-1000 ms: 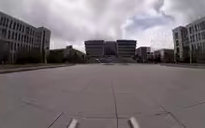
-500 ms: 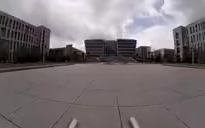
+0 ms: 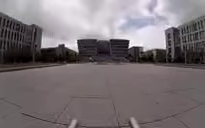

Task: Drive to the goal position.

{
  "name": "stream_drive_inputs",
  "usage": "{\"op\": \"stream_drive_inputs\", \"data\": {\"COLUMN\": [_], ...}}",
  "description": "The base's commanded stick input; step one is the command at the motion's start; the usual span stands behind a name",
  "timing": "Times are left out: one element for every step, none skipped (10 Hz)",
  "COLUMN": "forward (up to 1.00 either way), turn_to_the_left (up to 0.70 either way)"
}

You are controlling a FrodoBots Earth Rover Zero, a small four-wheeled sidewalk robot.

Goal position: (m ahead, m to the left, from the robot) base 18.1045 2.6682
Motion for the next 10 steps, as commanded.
{"op": "stream_drive_inputs", "data": {"forward": [1.0, 1.0, 1.0, 1.0, 1.0, 1.0, 1.0, 1.0, 1.0, 1.0], "turn_to_the_left": [0.0, 0.0, 0.0, 0.0, 0.0, 0.0, 0.0, 0.0, 0.0, 0.0]}}
